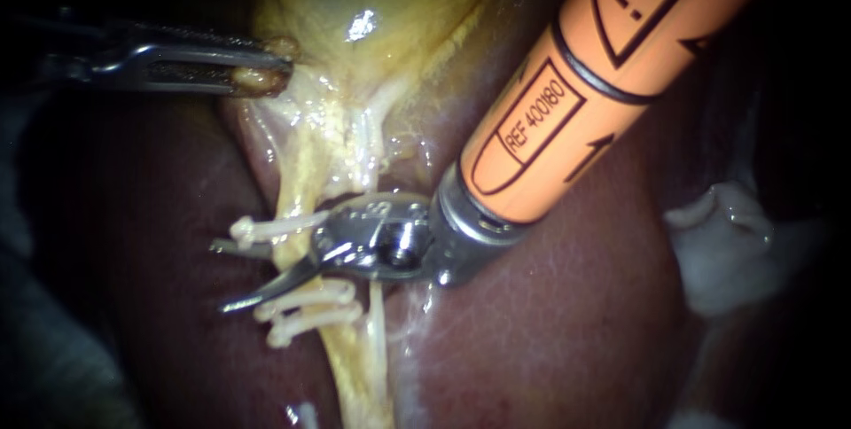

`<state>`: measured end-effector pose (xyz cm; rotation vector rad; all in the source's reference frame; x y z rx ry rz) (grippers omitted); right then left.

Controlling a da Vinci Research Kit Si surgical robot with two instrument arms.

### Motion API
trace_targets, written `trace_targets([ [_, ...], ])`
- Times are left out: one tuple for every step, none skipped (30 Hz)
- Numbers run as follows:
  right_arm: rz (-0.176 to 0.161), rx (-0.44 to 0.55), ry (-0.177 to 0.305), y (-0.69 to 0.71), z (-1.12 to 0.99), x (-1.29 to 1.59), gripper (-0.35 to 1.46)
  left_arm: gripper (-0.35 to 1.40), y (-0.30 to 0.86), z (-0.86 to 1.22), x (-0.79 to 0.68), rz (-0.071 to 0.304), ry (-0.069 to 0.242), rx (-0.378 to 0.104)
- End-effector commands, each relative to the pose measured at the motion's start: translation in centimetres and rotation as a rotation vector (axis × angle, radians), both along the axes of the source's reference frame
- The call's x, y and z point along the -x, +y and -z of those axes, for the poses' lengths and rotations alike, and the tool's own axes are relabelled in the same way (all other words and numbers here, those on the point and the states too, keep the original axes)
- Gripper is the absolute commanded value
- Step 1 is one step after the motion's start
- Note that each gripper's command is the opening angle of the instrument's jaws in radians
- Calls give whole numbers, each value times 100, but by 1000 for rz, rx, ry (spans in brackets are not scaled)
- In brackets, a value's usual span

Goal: Go to the cutting position left tube

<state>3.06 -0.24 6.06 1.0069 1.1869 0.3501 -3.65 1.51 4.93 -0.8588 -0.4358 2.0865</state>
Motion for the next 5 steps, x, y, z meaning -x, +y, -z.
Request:
trace_targets([
  [-1, 0, 0, 0, -1, 0, 138, -35, 0, 0, 0, -1, -1, 0],
  [-1, 0, 0, 0, -1, 0, 138, -35, 0, 0, 0, -1, -1, 0],
  [0, 0, 0, 0, -1, 0, 138, -35, 0, 0, 0, -1, -1, 0],
  [0, 0, 0, 0, -1, 0, 138, -35, 0, 0, 0, -1, -1, 0],
  [2, -1, 1, 0, -2, 0, 138, -35, 0, 0, 0, -1, -1, 0],
])
